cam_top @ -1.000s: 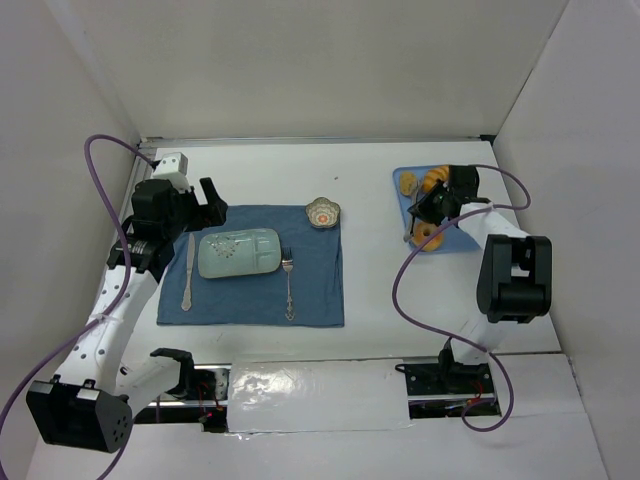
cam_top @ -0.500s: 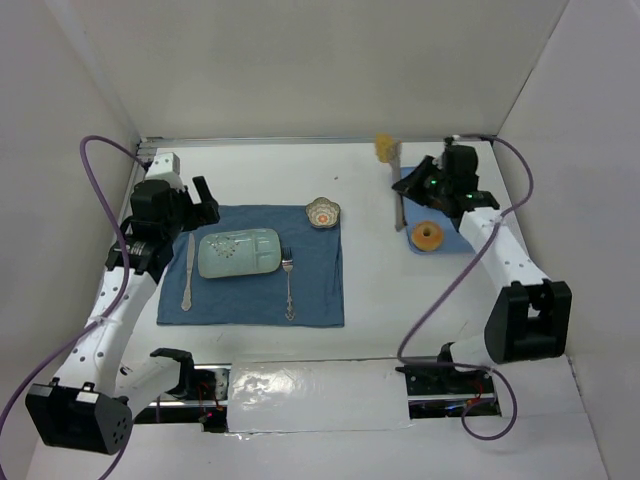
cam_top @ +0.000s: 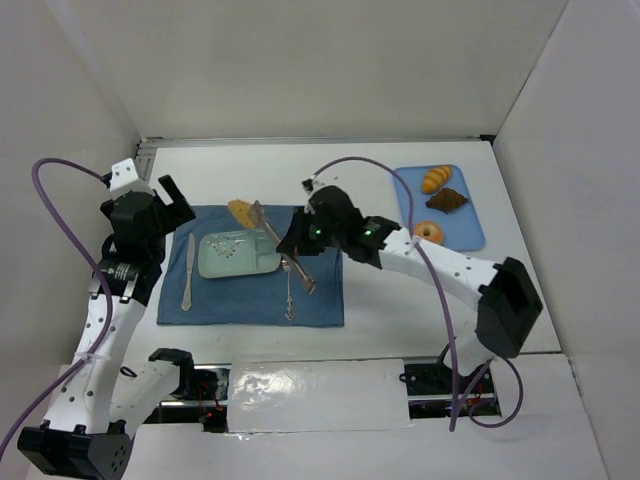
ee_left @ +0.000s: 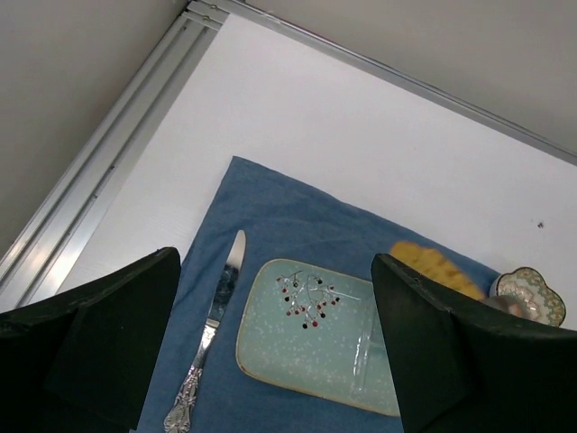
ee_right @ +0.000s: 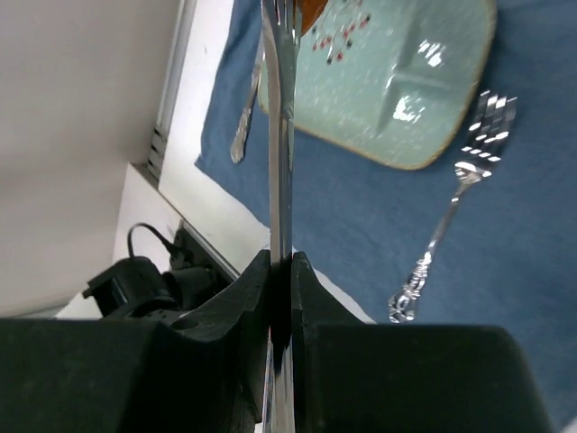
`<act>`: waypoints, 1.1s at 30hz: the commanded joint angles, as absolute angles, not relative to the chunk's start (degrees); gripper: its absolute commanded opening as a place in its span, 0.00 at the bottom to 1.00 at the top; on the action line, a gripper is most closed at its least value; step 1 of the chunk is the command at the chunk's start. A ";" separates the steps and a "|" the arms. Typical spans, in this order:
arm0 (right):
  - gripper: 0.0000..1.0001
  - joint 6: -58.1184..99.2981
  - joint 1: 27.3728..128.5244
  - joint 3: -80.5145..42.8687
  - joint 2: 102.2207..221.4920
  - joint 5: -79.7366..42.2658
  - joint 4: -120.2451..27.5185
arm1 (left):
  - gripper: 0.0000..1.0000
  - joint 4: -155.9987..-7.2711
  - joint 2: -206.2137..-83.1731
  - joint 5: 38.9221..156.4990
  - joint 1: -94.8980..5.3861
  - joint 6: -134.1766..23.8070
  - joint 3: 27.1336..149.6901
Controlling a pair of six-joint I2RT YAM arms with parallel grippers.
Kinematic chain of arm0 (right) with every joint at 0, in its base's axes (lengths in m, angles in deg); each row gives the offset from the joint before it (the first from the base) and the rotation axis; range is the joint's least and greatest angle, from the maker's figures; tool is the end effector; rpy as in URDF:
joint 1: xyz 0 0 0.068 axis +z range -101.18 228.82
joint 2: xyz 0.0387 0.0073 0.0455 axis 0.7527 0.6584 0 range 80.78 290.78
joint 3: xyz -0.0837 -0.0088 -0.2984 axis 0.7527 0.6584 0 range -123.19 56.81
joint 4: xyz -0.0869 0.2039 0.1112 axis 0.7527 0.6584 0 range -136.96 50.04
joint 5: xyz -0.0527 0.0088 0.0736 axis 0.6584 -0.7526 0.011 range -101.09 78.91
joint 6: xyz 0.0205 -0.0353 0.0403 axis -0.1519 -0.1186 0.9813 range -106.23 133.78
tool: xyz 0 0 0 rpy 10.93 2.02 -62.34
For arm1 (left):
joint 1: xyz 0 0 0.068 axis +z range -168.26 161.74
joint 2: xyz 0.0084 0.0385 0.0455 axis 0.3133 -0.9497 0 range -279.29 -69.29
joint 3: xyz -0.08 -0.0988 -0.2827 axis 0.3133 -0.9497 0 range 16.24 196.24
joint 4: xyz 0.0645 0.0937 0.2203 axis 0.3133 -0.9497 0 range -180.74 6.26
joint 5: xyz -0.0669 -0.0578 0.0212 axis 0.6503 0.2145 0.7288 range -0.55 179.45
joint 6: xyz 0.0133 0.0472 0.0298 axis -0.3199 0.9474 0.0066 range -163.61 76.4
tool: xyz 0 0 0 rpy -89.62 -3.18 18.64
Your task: Place the bread
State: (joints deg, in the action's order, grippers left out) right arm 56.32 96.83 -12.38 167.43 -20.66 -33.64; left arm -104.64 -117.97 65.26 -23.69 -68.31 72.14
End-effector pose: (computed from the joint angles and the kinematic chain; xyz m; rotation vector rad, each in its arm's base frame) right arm 0.2213 0.2560 0.3450 -0.2194 2.2979 1.0667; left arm 0.1505 0.0024 0.4027 -0.5879 1.6889 0.0047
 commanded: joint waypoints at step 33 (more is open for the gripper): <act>0.40 60.62 106.48 -20.88 184.57 -17.42 -36.50 | 1.00 -102.55 -117.72 63.96 -23.53 -69.19 72.58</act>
